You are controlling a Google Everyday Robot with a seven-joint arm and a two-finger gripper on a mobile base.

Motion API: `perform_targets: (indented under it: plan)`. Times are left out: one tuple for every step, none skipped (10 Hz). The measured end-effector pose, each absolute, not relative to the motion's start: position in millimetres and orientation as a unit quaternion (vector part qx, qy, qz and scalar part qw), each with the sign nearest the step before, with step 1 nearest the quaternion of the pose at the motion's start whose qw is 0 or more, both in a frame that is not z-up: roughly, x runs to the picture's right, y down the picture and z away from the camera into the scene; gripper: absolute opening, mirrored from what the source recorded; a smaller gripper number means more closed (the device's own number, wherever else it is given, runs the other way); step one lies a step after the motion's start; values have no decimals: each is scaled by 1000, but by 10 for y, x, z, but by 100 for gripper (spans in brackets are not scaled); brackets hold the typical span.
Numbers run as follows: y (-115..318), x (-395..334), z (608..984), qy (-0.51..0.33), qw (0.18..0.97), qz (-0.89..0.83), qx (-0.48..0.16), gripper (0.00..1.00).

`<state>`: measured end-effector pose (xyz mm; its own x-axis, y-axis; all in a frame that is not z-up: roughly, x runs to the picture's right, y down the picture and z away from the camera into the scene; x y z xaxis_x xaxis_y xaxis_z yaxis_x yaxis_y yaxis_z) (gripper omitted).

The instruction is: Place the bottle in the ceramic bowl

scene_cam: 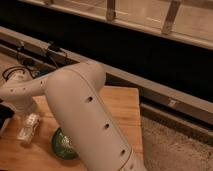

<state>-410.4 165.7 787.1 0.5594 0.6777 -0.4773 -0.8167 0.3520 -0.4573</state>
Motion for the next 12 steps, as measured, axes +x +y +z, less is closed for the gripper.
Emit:
perform_targets:
  plan:
    - [1675,-4164,7857,100,817,454,-342,65]
    - [1686,-4196,7852,99,817,451,-345,65]
    - [1699,-4241,7844,99,819,446,-347,65]
    - [1752,-4303,7863,106,822,437,-350,65]
    - [1798,-4328,7893,114,823,431,-351,65]
    - [1891,-4332,7989,136,825,423,-349,65]
    - [1945,-4315,8088,153,827,419,-341,65]
    - [2019,-4325,8127,170,831,411,-334,65]
    - [2039,-4303,8147,184,832,407,-327,65]
    - [2053,-4275,8185,197,834,404,-320,65]
    - [2066,-4268,8191,200,834,403,-319,65]
    - [2095,-4260,8207,205,834,401,-319,63]
